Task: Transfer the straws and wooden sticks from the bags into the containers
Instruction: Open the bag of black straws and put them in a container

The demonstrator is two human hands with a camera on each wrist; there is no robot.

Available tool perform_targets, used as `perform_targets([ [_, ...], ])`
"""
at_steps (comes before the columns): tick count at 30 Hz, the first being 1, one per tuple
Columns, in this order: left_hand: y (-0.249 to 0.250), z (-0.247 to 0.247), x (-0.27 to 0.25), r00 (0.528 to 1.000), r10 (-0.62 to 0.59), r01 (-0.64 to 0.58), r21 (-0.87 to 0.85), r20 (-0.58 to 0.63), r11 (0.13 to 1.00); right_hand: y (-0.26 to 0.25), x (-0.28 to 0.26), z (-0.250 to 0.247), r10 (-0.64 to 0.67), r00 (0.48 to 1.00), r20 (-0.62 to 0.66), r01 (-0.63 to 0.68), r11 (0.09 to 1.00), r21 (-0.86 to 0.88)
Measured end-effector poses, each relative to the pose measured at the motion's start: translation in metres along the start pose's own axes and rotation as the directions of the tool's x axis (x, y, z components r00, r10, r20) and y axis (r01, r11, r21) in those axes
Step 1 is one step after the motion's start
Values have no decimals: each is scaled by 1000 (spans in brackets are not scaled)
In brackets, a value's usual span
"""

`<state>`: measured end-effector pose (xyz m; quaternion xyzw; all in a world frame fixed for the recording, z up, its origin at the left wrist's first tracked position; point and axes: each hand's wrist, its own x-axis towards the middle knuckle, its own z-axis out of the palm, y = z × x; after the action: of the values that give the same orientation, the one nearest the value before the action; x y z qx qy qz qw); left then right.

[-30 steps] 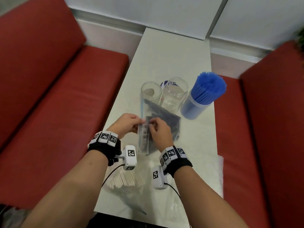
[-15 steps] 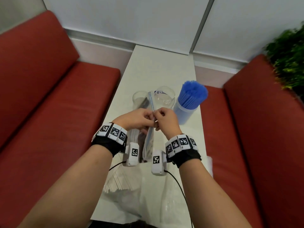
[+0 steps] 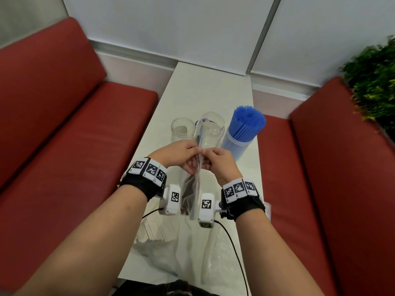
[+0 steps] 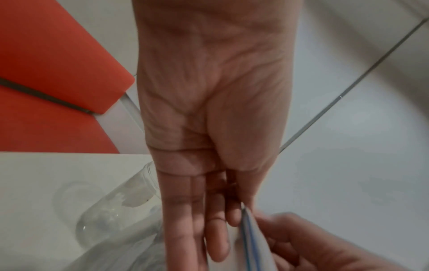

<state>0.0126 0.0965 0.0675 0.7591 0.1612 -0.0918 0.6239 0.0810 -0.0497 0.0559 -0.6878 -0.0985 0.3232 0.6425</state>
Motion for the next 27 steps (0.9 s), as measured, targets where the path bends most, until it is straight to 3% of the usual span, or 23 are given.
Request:
perform_targets([
  [6,2,14,-1,986,74,-74,-1,-149,997,10,-10,-1,-1,1000,19,-2,984,178],
  [9,-5,24,1,979,59,-99,-201,-197,975,12,-12,2,12,999,53,-31,930,365],
  [11,-13,27,4,963,-11,-113,-440,-268,891,13,-10,-2,122,992,-15,-93,829,551],
  [14,-32,9,8,905,-218,-157,-764,-364,626,22,-4,-24,281,953,-111,-90,614,784],
  [16,-43,6,6,906,-251,-175,-843,-340,509,28,-6,-34,312,948,-67,-131,572,810],
  [19,-47,15,0,951,-209,-133,-914,-227,384,35,-9,-31,365,931,15,-224,539,812],
  [22,-45,16,3,943,-276,-146,-975,-188,167,39,-8,-29,389,920,51,-233,436,869],
  [24,-47,6,-2,948,-274,-133,-984,-162,122,39,-9,-33,363,923,128,-276,394,877],
  [25,-48,0,-5,956,-254,-101,-976,-149,192,39,-11,-36,340,922,185,-316,383,868],
  [26,-52,-3,-7,984,-173,-10,-983,-42,182,38,-15,-38,342,915,215,-347,391,852],
  [27,-50,-5,-11,988,-133,88,-990,73,108,38,-17,-41,338,916,217,-350,406,844],
])
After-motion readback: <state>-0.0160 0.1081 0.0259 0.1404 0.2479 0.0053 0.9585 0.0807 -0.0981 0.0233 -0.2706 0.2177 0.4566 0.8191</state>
